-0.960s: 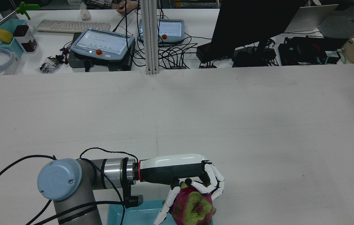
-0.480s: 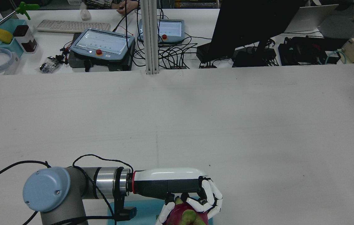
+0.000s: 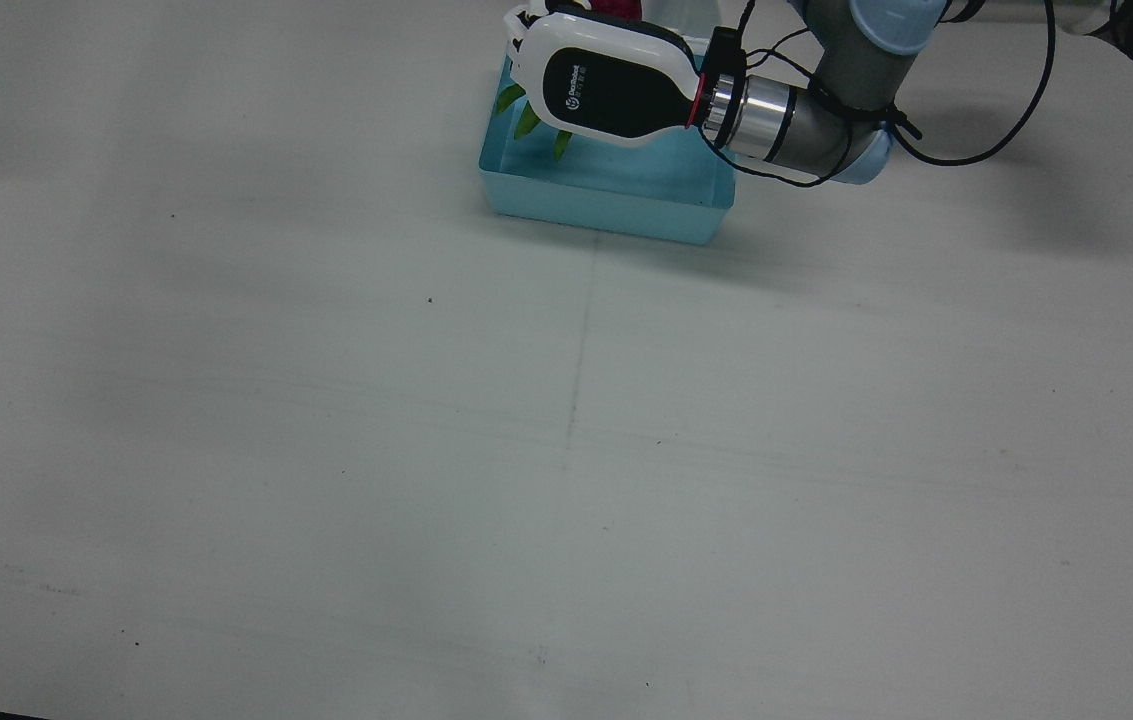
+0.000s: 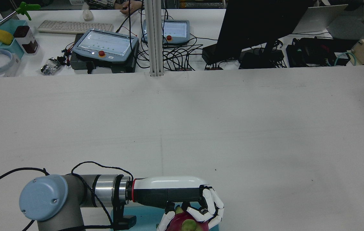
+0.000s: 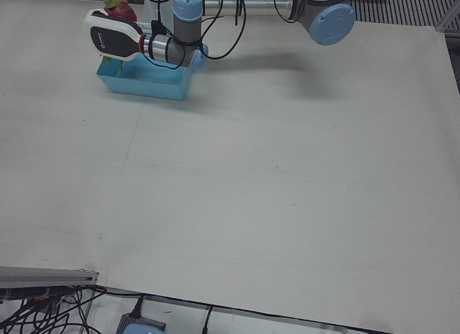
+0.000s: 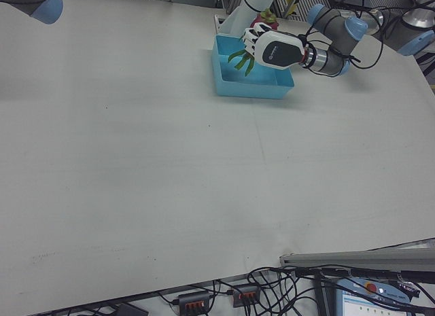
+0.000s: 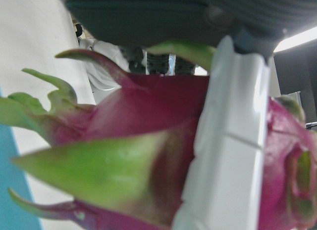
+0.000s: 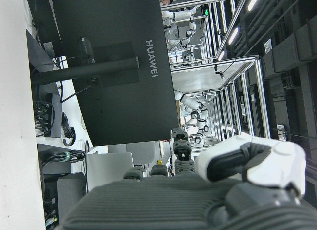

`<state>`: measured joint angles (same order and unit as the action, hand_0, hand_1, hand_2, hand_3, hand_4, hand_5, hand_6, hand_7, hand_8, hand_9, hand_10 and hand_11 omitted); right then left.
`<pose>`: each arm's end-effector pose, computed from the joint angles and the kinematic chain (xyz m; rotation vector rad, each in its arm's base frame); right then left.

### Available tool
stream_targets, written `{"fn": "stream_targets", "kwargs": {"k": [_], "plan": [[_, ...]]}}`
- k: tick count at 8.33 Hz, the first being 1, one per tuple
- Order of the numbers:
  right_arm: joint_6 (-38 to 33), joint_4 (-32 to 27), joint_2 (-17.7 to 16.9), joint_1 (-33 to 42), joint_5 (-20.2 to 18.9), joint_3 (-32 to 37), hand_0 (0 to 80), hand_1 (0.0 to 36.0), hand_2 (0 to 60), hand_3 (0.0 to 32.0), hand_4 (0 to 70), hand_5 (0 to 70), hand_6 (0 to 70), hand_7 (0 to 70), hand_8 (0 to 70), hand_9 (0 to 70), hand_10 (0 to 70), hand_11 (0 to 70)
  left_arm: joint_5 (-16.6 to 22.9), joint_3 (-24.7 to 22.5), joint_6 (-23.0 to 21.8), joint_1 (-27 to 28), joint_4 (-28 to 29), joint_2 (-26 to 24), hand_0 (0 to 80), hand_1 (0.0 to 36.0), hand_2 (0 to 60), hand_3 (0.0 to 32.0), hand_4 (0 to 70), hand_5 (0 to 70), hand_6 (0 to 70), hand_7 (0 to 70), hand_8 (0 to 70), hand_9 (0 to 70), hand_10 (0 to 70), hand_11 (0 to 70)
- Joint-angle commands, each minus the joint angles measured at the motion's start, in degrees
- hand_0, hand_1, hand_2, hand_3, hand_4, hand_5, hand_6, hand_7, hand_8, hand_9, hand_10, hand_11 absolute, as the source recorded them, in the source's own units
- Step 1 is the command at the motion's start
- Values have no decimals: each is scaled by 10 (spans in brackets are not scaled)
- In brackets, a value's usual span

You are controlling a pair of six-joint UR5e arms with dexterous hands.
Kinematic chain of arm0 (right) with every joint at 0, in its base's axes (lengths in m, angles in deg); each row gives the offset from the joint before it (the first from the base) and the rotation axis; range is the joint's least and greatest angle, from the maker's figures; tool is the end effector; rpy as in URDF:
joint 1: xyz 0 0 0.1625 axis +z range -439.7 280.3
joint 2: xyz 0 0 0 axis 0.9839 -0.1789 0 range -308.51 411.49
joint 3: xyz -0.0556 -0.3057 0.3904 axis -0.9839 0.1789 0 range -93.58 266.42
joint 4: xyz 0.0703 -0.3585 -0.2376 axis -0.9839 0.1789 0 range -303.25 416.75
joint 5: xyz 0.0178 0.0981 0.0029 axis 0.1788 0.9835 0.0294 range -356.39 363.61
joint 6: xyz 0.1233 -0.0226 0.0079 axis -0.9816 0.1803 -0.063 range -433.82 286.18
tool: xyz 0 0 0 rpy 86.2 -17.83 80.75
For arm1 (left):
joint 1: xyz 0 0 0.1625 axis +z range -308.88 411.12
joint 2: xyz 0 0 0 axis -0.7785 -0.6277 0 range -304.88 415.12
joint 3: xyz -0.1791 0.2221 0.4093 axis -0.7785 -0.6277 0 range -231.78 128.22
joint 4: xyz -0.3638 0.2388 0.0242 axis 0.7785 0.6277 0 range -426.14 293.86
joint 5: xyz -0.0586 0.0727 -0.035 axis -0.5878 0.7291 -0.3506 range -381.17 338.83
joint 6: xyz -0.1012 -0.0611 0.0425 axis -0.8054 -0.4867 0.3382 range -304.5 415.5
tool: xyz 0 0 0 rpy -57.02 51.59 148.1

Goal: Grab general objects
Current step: 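Open the left hand to release the dragon fruit into the tray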

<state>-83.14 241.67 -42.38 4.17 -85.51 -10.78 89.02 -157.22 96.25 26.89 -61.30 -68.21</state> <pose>0.0806 -0.5149 0.7394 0.2730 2.1387 -2.2150 0.5994 -0.3684 0.2316 -0.6646 2.3389 -0.1309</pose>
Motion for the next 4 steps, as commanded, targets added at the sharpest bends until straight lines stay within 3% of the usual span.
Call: {"fn": "stream_targets", "kwargs": {"k": [1, 3, 4], "plan": [[0, 0, 0, 0, 0, 0, 0, 0, 0, 0, 0, 0, 0, 0, 0, 0, 0, 0, 3, -2, -1, 1, 2, 1, 800, 360, 600, 0, 170, 541, 224, 135, 224, 100, 129, 229], [0, 0, 0, 0, 0, 1, 0, 0, 0, 0, 0, 0, 0, 0, 0, 0, 0, 0, 4, -2, -1, -6, 1, 1, 800, 360, 600, 0, 163, 508, 204, 95, 209, 82, 114, 207], [0, -1, 0, 0, 0, 1, 0, 0, 0, 0, 0, 0, 0, 0, 0, 0, 0, 0, 4, -2, -1, -8, 1, 1, 800, 360, 600, 0, 162, 526, 209, 110, 208, 88, 115, 208]]}}
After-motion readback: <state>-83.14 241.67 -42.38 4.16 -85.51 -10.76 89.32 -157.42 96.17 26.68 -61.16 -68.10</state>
